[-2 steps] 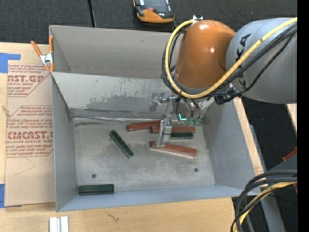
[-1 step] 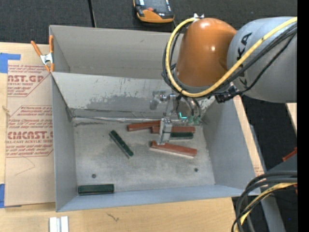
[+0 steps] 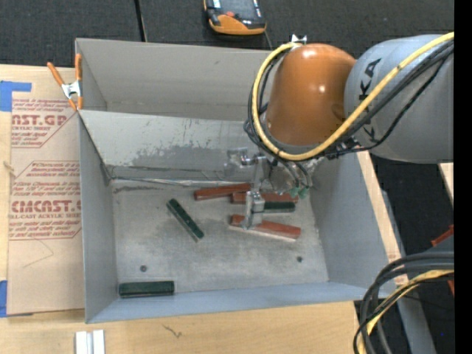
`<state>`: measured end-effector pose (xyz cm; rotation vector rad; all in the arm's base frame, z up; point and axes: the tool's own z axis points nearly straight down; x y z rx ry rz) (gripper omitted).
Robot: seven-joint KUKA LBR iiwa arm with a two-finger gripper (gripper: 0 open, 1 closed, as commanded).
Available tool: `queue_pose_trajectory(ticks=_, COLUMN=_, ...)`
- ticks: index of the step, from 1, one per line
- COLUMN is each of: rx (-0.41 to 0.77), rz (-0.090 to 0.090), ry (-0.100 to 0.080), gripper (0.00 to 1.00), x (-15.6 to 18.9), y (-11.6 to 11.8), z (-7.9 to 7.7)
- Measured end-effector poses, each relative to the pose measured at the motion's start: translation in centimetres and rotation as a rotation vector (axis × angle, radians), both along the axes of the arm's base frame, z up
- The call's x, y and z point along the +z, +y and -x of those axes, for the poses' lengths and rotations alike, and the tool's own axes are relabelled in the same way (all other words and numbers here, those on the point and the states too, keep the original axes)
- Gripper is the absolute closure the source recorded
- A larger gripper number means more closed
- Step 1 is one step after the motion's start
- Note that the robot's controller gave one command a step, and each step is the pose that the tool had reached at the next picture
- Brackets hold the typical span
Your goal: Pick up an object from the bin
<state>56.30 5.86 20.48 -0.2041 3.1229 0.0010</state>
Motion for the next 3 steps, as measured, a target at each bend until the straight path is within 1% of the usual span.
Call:
queue_pose_trajectory(ticks=1, rx=0.329, rz=0.004, ry=0.004, gripper=0.00, x=-6.8, y=0.6, z=-0.7)
queue_pose_trajectory(ticks=2, rx=0.406, rz=0.002, ry=0.011, gripper=0.00, x=-11.0, y=2.2, z=-0.7)
queue_pose_trajectory(ticks=3, rx=0.278, rz=0.001, ry=0.011, gripper=0.00, x=-12.7, y=1.7, z=0.0)
